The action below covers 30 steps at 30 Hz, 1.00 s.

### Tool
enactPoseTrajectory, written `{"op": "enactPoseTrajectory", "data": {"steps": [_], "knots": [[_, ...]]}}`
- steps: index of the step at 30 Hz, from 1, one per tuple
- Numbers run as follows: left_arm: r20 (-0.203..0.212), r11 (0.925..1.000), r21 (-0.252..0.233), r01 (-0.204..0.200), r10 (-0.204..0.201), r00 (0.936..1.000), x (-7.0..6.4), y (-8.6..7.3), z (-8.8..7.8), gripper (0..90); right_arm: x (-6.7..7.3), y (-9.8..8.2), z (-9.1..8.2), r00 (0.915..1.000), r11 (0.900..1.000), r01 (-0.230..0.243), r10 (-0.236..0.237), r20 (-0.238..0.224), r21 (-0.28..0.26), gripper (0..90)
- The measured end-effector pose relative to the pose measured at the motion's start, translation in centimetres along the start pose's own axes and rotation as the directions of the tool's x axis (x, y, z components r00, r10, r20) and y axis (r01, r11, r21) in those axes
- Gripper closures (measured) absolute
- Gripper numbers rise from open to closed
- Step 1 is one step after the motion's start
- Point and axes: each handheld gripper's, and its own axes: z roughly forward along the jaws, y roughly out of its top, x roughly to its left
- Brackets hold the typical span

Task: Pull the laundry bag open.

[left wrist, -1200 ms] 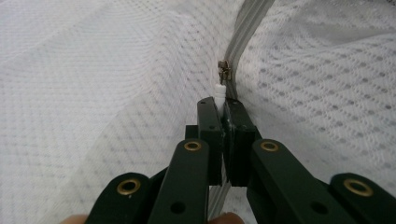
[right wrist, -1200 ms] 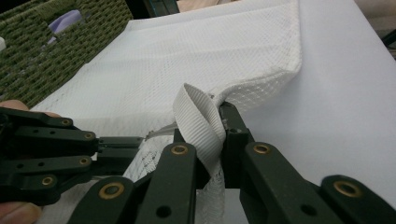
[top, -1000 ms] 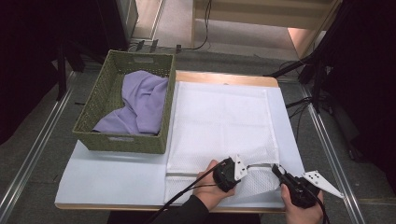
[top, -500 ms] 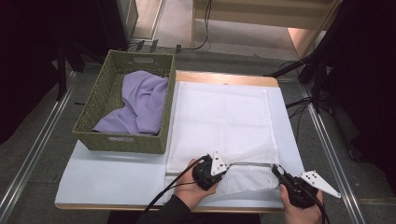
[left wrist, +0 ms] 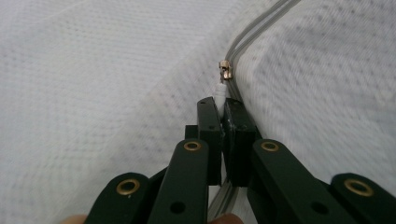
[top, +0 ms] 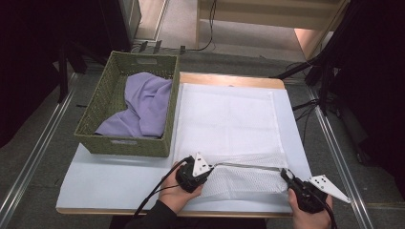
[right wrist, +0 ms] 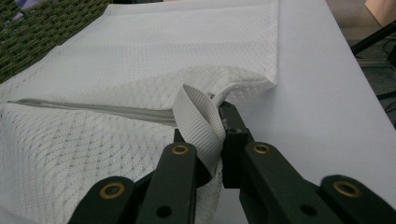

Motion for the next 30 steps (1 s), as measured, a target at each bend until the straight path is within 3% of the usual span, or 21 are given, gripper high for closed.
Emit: {"op": "enactPoseTrajectory", "data": {"steps": [14, 22, 30], "knots": [[-0.064, 0.9988, 0.009, 0.047, -0.047, 0.9969, 2.9, -2.9, -3.0, 87.3, -0.5, -0.2, -0.2, 0.9999, 1.0, -0.01, 0.01, 0.013, 0.002, 86.5], [-0.089, 0.9982, 0.026, 0.054, -0.052, 0.9947, 3.9, -4.1, -4.8, 87.3, -0.9, -0.4, -0.3, 0.9997, 1.0, -0.018, 0.018, 0.016, 0.004, 86.5], [-0.108, 0.9934, 0.024, 0.112, -0.109, 0.9881, 5.2, -6.2, -6.2, 87.4, -1.2, -0.5, -0.2, 0.9996, 1.0, -0.02, 0.02, 0.018, 0.01, 86.5]]}}
